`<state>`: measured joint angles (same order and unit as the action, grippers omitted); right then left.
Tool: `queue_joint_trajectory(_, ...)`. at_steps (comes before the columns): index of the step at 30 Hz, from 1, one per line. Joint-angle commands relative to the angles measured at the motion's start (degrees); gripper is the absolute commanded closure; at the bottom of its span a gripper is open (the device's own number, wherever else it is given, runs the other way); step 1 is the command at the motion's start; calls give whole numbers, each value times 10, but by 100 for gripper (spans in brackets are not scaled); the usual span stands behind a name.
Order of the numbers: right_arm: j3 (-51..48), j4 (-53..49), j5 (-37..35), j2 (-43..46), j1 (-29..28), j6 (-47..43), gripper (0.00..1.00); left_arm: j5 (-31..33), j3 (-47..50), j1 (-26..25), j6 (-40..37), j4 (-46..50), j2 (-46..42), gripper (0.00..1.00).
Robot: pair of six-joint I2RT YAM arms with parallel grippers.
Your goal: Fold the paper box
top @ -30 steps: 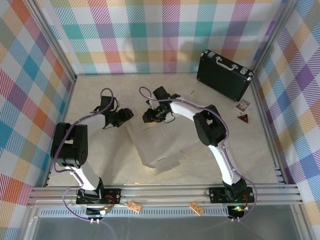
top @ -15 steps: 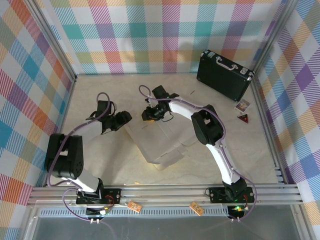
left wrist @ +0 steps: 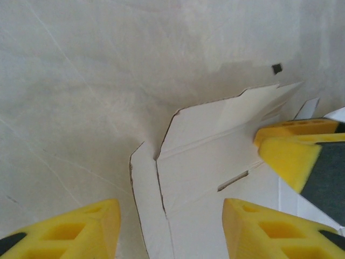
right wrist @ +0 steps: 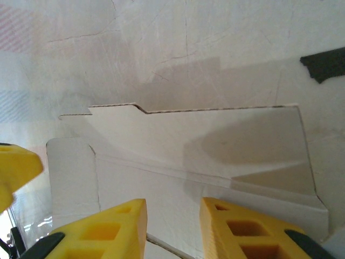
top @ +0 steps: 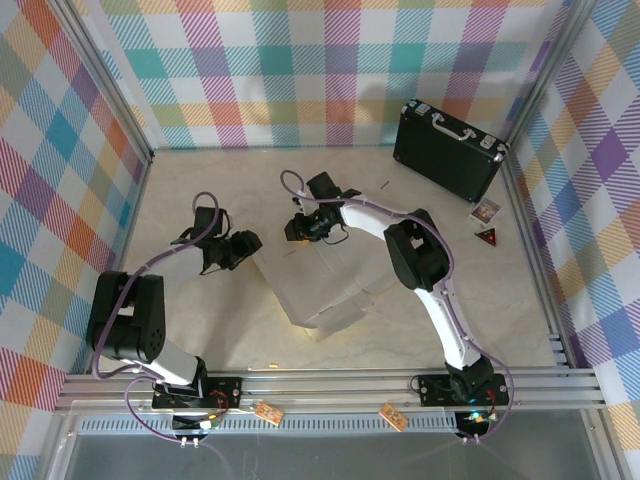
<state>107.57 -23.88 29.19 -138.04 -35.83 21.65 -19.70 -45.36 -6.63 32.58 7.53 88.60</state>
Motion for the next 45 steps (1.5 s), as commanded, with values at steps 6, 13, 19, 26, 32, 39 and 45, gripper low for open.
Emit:
queue_joint_trajectory(6, -25, -49, -36, -22, 9, -10, 67, -26, -10, -18, -6, -12, 28, 55)
queue_joint_trajectory(13, -24, -49, -35, -21, 9, -13, 67, 18, -29, -47, -34, -33, 39, 56)
queue_joint_trajectory(19, -24, -49, -34, -21, 9, -15, 67, 17, -40, -63, -46, -51, 45, 64)
queue_joint_trajectory(26, -24, -49, -34, -22, 9, -16, 67, 0, -49, -84, -68, -55, 42, 66)
queue_joint_trajectory(32, -24, -49, -33, -22, 9, -17, 67, -9, -87, -115, -104, -15, 61, 68)
queue_joint_trajectory(39, -24, -49, -32, -21, 9, -19, 67, -19, -120, -132, -122, 23, 105, 68)
queue_joint_trajectory(45, -24, -49, -32, -22, 9, -17, 66, -8, -137, -132, -127, 72, 118, 69)
